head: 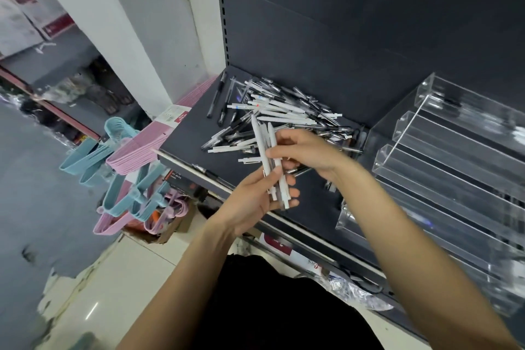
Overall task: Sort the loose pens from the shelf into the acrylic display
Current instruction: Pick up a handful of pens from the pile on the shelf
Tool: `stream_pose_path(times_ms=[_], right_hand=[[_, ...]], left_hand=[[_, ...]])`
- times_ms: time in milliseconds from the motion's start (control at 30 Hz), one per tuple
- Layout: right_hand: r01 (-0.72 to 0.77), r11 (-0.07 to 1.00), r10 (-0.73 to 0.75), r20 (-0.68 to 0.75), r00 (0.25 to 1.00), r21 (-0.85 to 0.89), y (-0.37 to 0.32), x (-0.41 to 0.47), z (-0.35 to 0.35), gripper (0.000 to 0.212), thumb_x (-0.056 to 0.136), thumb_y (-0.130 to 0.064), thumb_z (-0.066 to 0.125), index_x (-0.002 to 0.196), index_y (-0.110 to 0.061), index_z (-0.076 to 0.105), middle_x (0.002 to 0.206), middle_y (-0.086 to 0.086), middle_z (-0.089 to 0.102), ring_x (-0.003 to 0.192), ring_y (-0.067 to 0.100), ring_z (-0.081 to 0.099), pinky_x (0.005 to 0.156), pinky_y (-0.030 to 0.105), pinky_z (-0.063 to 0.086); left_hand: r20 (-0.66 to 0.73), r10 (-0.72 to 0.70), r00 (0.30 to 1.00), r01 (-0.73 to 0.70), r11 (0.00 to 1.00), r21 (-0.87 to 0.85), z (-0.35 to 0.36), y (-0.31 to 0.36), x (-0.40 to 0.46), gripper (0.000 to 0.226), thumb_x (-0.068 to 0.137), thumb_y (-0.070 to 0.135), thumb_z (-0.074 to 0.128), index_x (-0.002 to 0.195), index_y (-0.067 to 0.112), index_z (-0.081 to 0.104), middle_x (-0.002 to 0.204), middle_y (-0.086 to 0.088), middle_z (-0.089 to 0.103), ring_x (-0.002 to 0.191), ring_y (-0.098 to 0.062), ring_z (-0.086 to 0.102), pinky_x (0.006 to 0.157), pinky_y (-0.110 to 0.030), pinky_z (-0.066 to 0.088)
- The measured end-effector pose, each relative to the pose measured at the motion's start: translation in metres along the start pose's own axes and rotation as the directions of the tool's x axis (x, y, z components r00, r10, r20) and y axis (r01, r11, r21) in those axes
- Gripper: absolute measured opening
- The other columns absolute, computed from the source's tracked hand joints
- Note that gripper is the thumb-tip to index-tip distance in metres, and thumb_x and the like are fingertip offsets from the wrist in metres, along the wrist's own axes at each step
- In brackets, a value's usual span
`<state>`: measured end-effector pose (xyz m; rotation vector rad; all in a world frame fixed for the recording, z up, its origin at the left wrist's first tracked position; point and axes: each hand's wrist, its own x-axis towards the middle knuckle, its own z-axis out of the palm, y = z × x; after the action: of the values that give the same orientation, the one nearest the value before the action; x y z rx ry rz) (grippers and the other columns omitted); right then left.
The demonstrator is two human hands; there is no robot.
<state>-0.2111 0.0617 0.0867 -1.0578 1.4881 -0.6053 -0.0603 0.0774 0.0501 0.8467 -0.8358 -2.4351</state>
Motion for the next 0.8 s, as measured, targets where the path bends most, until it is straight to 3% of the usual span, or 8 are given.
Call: stream_pose_path(times_ms=[100, 200, 367, 467, 567, 700, 800], right_hand=[[0.013, 1.0, -0.013, -0.024, 1.0, 0.016, -0.006, 0.01, 0.0, 0.001, 0.087, -0.018, 0.065, 0.087, -0.018, 0.065, 0.071, -0.01, 0.06, 0.063, 0.0, 0.054, 0.056, 0.013, 0.04], [0.04, 0.999, -0.039, -0.015, 0.999, 0.015, -0.009, 0.018, 0.001, 0.003, 0.087, -0.016, 0.065, 0.088, -0.018, 0.063, 0.081, -0.006, 0.063, 0.073, 0.003, 0.056, 0.064, 0.016, 0.041], [0.066, 0.998, -0.067, 0.055, 0.996, 0.012, -0.009, 0.023, 0.005, 0.025, 0.086, -0.011, 0.066, 0.11, -0.012, 0.061, 0.081, -0.006, 0.068, 0.065, 0.0, 0.058, 0.053, 0.011, 0.041], [0.104, 0.992, -0.092, 0.154, 0.984, -0.065, -0.009, 0.025, 0.001, 0.025, 0.085, -0.01, 0.068, 0.11, -0.014, 0.063, 0.081, 0.002, 0.068, 0.064, 0.004, 0.059, 0.052, 0.015, 0.042], [0.131, 0.985, -0.108, 0.192, 0.975, -0.112, -0.012, 0.025, 0.001, 0.031, 0.085, -0.008, 0.068, 0.115, -0.012, 0.061, 0.074, -0.002, 0.069, 0.06, 0.001, 0.06, 0.055, 0.017, 0.045], [0.197, 0.977, -0.188, 0.11, 0.976, -0.082, -0.014, 0.023, 0.0, 0.03, 0.088, -0.008, 0.064, 0.117, -0.014, 0.061, 0.074, -0.008, 0.07, 0.065, 0.0, 0.061, 0.058, 0.016, 0.047], [0.226, 0.97, -0.225, 0.024, 0.974, -0.091, -0.012, 0.018, 0.002, 0.031, 0.089, -0.009, 0.063, 0.119, -0.015, 0.059, 0.086, -0.005, 0.071, 0.071, 0.001, 0.063, 0.061, 0.017, 0.047]], left_hand=[[-0.015, 0.012, 1.0, -0.012, 0.999, -0.041, -0.004, -0.004, -0.004, 0.021, 0.098, 0.015, 0.042, 0.107, 0.006, 0.059, 0.077, -0.002, 0.064, 0.072, -0.017, 0.066, 0.072, -0.033, 0.058], [-0.038, 0.015, 0.999, -0.017, 0.998, -0.058, -0.007, -0.008, -0.008, 0.022, 0.099, 0.013, 0.042, 0.108, 0.006, 0.06, 0.078, -0.001, 0.065, 0.075, -0.016, 0.066, 0.075, -0.034, 0.058], [-0.05, 0.0, 0.999, -0.005, 0.995, -0.097, -0.007, -0.01, -0.012, 0.024, 0.099, 0.013, 0.042, 0.114, 0.008, 0.059, 0.079, -0.002, 0.065, 0.077, -0.016, 0.066, 0.08, -0.04, 0.058], [-0.055, -0.001, 0.998, -0.007, 0.988, -0.156, -0.005, -0.013, -0.013, 0.025, 0.098, 0.011, 0.043, 0.118, 0.009, 0.058, 0.083, -0.007, 0.066, 0.081, -0.023, 0.068, 0.083, -0.048, 0.056], [-0.051, 0.005, 0.999, -0.016, 0.976, -0.216, -0.002, -0.014, -0.014, 0.026, 0.096, 0.01, 0.043, 0.118, 0.007, 0.057, 0.087, -0.01, 0.069, 0.087, -0.029, 0.07, 0.084, -0.049, 0.056], [-0.053, 0.037, 0.998, -0.048, 0.972, -0.23, -0.001, -0.013, -0.014, 0.028, 0.097, 0.011, 0.039, 0.117, 0.008, 0.059, 0.101, -0.011, 0.072, 0.092, -0.026, 0.071, 0.081, -0.042, 0.058], [-0.029, 0.033, 0.999, -0.038, 0.98, -0.196, 0.002, -0.016, -0.013, 0.03, 0.093, 0.014, 0.044, 0.118, 0.01, 0.059, 0.094, -0.004, 0.071, 0.085, -0.018, 0.069, 0.079, -0.04, 0.058]])
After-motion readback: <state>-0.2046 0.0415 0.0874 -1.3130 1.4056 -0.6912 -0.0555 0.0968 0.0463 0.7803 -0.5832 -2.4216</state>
